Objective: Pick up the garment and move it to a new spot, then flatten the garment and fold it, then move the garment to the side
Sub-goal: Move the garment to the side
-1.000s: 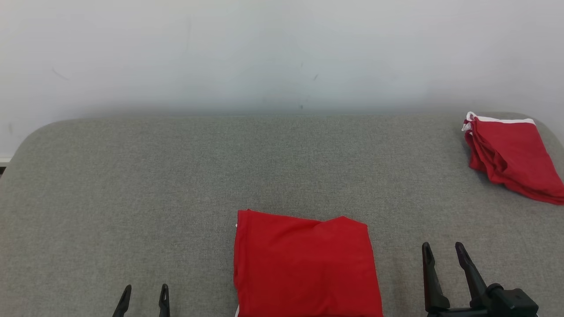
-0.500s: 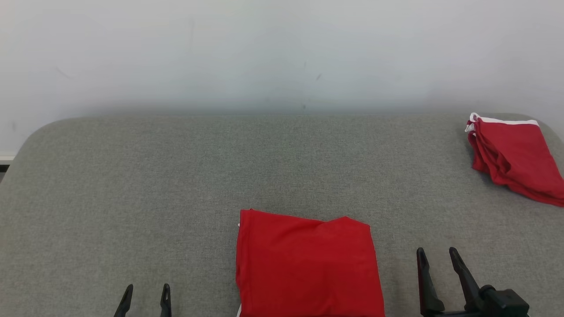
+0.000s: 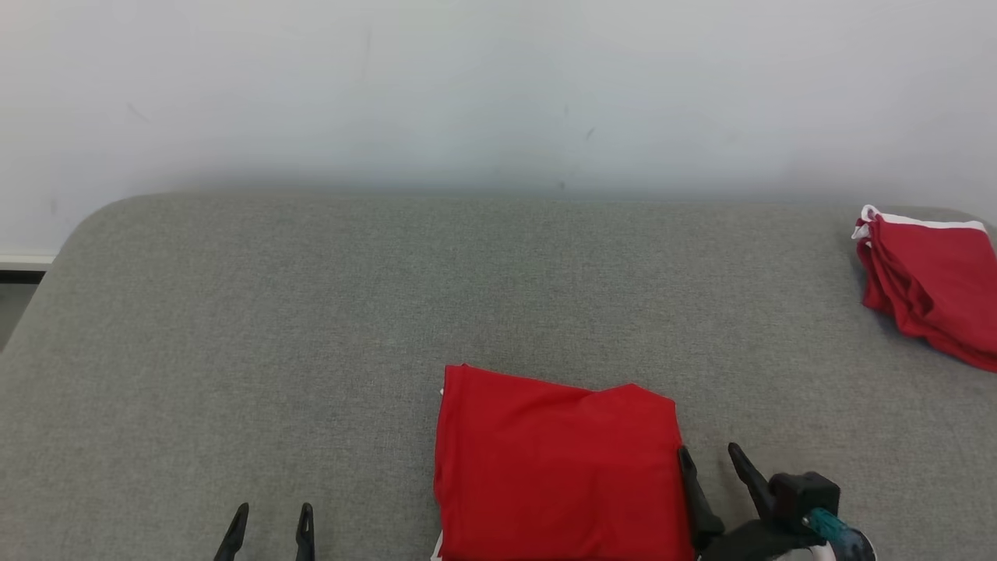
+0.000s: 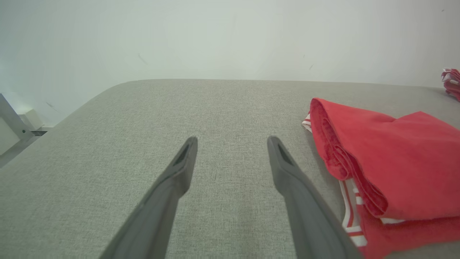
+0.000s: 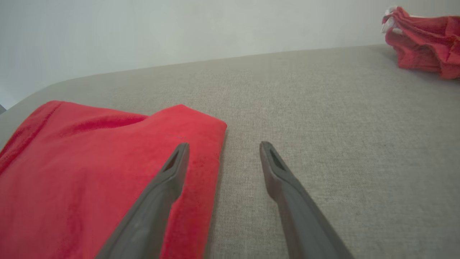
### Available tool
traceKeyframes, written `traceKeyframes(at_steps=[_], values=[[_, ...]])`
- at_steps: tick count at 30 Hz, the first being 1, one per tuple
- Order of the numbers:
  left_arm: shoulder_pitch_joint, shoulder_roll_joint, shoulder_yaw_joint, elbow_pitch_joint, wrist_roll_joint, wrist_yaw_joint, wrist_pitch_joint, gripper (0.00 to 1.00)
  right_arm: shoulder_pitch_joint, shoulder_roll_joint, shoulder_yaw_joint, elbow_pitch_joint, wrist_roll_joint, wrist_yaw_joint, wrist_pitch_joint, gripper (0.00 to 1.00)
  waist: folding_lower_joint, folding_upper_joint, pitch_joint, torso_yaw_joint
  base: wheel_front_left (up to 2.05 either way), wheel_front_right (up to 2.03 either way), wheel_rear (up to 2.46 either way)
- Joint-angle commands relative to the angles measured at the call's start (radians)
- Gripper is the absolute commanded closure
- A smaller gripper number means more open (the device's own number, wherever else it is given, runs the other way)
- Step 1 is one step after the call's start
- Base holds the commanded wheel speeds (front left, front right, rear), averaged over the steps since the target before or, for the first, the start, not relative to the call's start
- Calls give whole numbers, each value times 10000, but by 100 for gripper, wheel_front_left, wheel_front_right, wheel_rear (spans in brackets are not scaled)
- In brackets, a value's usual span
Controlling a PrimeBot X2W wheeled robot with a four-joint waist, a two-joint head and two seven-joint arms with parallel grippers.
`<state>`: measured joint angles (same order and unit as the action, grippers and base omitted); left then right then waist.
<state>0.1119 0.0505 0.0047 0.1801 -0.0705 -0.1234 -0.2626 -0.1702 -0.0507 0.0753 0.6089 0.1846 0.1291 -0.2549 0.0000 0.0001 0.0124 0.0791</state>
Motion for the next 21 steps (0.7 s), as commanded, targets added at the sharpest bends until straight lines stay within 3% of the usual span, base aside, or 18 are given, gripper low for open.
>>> traceKeyframes(at_steps=[1, 6, 16, 17, 18, 19, 21], values=[[-93, -4, -22, 32, -95, -20, -29, 0, -339, 8, 59, 402, 104, 21, -3, 0, 0, -1, 22, 61, 0, 0, 0], [-190, -4, -50, 93, -100, -38, -29, 0, -1208, 7, 460, 2075, 437, 21, 152, 0, 0, -1, 111, 220, 0, 0, 0], [-217, -4, 49, 112, -108, -66, -29, 0, -1901, 25, 1571, 3741, 1595, 22, 233, 0, 0, -1, 143, 330, 0, 0, 0], [-202, -4, 71, 103, -115, -68, -29, 0, -1931, 31, 1756, 3776, 1767, 22, 232, 55, 0, -1, 145, 315, 0, 0, 0], [-188, -4, 88, 92, -127, -69, -29, 0, -1979, 31, 1889, 3789, 1924, 22, 195, 92, 0, -1, 153, 294, 0, 0, 0], [-169, -4, 104, 86, -139, -70, -29, 0, -2032, 28, 1984, 3830, 2020, 22, 156, 100, 0, -1, 154, 269, 0, 0, 0], [-172, -4, 101, 80, -129, -72, -29, 0, -2204, 15, 2011, 3969, 2070, 21, 99, 100, 0, -1, 178, 227, 0, 0, 0]])
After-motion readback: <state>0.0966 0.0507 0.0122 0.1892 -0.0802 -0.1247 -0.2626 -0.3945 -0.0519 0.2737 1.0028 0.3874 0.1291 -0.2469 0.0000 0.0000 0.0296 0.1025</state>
